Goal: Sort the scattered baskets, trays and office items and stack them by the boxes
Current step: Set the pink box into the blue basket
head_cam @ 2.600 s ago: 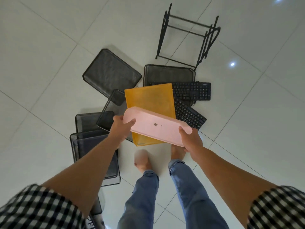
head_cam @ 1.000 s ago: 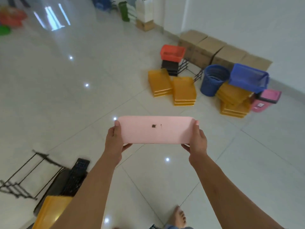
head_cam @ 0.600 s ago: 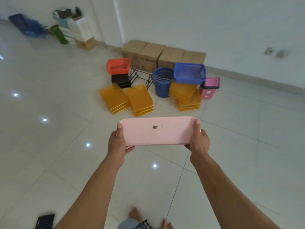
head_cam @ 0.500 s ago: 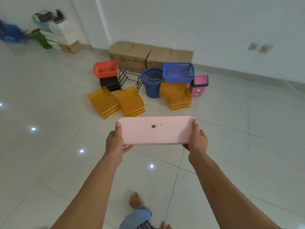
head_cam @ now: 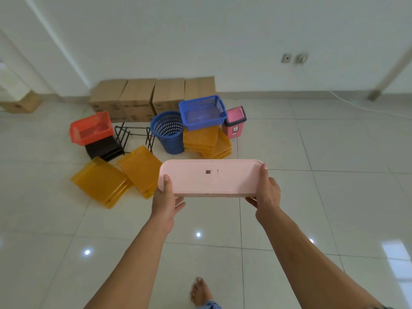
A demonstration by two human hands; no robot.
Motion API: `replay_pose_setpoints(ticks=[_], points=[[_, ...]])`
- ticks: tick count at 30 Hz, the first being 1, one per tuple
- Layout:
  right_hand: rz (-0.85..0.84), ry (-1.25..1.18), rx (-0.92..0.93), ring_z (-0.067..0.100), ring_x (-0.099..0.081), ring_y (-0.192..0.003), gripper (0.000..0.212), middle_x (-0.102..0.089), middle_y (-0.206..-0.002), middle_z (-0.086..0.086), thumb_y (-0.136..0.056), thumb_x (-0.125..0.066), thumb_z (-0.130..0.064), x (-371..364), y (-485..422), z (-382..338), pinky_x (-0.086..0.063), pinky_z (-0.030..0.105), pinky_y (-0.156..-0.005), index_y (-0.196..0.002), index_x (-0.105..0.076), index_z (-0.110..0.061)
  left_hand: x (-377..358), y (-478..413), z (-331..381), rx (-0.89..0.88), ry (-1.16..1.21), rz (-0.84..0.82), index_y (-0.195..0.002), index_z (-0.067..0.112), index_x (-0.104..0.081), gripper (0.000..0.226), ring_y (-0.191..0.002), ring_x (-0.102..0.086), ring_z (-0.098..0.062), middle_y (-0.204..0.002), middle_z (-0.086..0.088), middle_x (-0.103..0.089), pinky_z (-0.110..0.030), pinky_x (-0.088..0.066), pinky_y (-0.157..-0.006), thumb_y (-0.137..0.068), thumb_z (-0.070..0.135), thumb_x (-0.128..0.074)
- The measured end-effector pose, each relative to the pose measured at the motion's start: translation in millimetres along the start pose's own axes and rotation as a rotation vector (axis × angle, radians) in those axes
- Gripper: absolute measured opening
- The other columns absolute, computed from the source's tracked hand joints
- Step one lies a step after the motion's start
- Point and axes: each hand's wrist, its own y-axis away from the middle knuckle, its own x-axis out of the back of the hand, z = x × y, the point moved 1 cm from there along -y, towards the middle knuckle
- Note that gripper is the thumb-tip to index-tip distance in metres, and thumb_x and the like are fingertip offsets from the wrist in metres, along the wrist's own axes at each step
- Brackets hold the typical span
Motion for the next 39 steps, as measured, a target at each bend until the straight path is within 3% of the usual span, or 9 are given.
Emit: replay_pose_setpoints(ticks=[3,8,12,21,26,30,35,39], points=[[0.028,-0.038,-0.015,0.025,-0.065,-0.091,0.058,-0.063,-0.102,0.004,-0.089,-0.050,-0.074,-23,-13,-14,-0.062,0.043,-0.075,-0.112,-0.058,-0.021,-18,-33,24,-0.012,-0.006,-0.035,-0.142,0.028,-0.039,0.051,-0.099,-0.065,-0.026,-0.123,-0.006,-0.059,-0.042,-0.056,-0.083,-0.101,0.057,-0.043],[0.079,-0.091,-0.019,0.024,-0.065,-0.093,0.050,-0.062,-0.102,0.002,-0.088,-0.051,-0.073,-41,-45,-42,-0.061,0.040,-0.072,-0.097,-0.059,-0.025,-59,-77,48,-0.069,-0.050,-0.067,-0.129,0.029,-0.044,0.037,-0.106,-0.064,-0.026,-0.123,-0.006,-0.061,-0.039,-0.056,-0.083,-0.101,0.054,-0.044],[0.100,-0.103,-0.026,0.025,-0.065,-0.094,0.050,-0.062,-0.103,0.003,-0.088,-0.052,-0.073,-55,-83,-64,-0.061,0.039,-0.071,-0.095,-0.059,-0.023,-96,-113,59,-0.054,-0.065,-0.068,-0.131,0.025,-0.043,0.042,-0.110,-0.062,-0.030,-0.124,-0.008,-0.059,-0.043,-0.057,-0.089,-0.101,0.054,-0.044],[0.043,-0.100,-0.064,0.028,-0.064,-0.097,0.053,-0.062,-0.106,0.005,-0.089,-0.052,-0.072,-107,-194,-134,-0.060,0.040,-0.071,-0.102,-0.060,-0.021,-180,-194,109,-0.015,0.036,-0.038,-0.132,0.026,-0.045,0.041,-0.113,-0.061,-0.031,-0.112,0.001,-0.059,-0.044,-0.054,-0.097,-0.099,0.049,-0.052],[-0.006,-0.041,-0.031,0.028,-0.064,-0.096,0.047,-0.063,-0.105,0.005,-0.090,-0.050,-0.072,-139,-243,-184,-0.058,0.037,-0.064,-0.089,-0.059,-0.025,-220,-227,139,-0.016,0.097,-0.012,-0.128,0.028,-0.046,0.035,-0.114,-0.060,-0.031,-0.111,0.004,-0.059,-0.040,-0.053,-0.095,-0.100,0.048,-0.052],[-0.039,0.009,-0.050,0.028,-0.064,-0.096,0.047,-0.064,-0.105,0.006,-0.091,-0.050,-0.071,-161,-275,-205,-0.059,0.038,-0.065,-0.088,-0.061,-0.025,-239,-254,149,-0.006,0.114,0.023,-0.129,0.026,-0.048,0.036,-0.114,-0.061,-0.030,-0.114,0.001,-0.060,-0.039,-0.054,-0.094,-0.100,0.047,-0.053],[-0.053,0.037,-0.086,0.033,-0.065,-0.101,0.048,-0.064,-0.109,0.009,-0.093,-0.048,-0.068,-186,-309,-210,-0.057,0.036,-0.065,-0.091,-0.061,-0.023,-259,-300,160,0.024,0.090,0.040,-0.127,0.023,-0.050,0.033,-0.111,-0.061,-0.026,-0.116,-0.002,-0.061,-0.034,-0.055,-0.081,-0.101,0.044,-0.053],[-0.042,0.072,-0.112,0.032,-0.064,-0.102,0.046,-0.063,-0.110,0.008,-0.094,-0.047,-0.068,-215,-338,-218,-0.057,0.036,-0.065,-0.090,-0.060,-0.024,-273,-345,169,0.051,0.079,0.047,-0.131,0.021,-0.049,0.036,-0.116,-0.059,-0.028,-0.125,-0.005,-0.059,-0.039,-0.054,-0.090,-0.101,0.041,-0.054]])
